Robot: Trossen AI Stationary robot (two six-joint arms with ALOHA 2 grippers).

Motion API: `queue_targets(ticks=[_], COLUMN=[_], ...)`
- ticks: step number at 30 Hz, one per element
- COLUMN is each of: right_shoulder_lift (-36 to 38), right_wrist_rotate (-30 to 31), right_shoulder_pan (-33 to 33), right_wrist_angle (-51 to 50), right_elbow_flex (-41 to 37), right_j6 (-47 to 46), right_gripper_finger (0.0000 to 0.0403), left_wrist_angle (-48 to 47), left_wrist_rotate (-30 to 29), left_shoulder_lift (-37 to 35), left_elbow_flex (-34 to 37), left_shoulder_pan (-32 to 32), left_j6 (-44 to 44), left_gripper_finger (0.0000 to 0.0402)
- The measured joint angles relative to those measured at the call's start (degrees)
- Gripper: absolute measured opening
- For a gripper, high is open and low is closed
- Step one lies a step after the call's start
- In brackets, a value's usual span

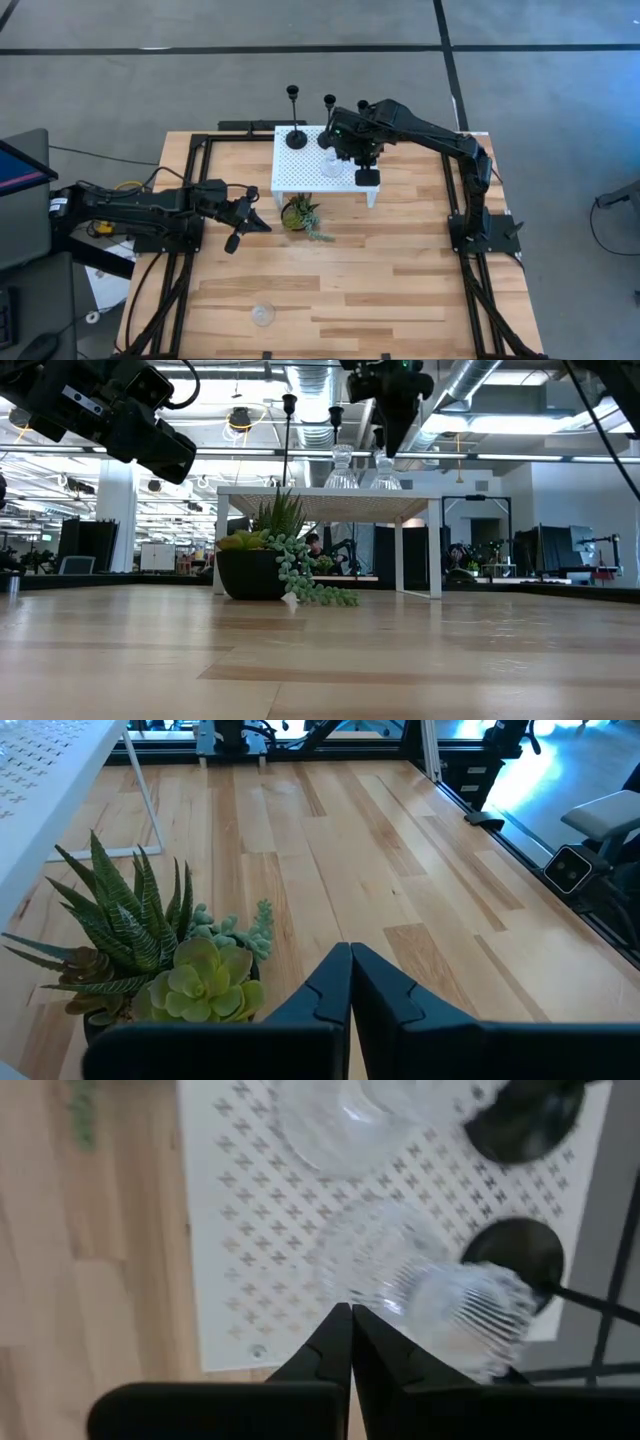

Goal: Pick & Place candle stick holders
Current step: Adjust the transparent glass candle holder on the shelf

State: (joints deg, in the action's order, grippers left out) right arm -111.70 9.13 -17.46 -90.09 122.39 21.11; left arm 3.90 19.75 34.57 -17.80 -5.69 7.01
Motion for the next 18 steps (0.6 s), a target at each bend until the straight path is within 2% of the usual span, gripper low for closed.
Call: queue_targets(ticks=[8, 18], right_shoulder_lift=[2.5, 4.7], right_wrist_rotate=[1.6, 3.1], right_shoulder_pan=[0.6, -1.0], right_wrist_angle=[0.2, 5.7], right_elbow_flex=[0.0, -0.5], right_j6=[0.7, 2.7], right_gripper_finger=[0.0000, 0.0000], left_wrist_angle=[0.0, 0.0], left_wrist_rotate=[0.0, 0.0], left_shoulder_lift=[0.0, 0.0], left_elbow_flex=[0.0, 0.0], left_shoulder_pan=[0.0, 0.0], left_j6=[0.0, 0.1], left_gripper_finger=[0.0005, 0.0005])
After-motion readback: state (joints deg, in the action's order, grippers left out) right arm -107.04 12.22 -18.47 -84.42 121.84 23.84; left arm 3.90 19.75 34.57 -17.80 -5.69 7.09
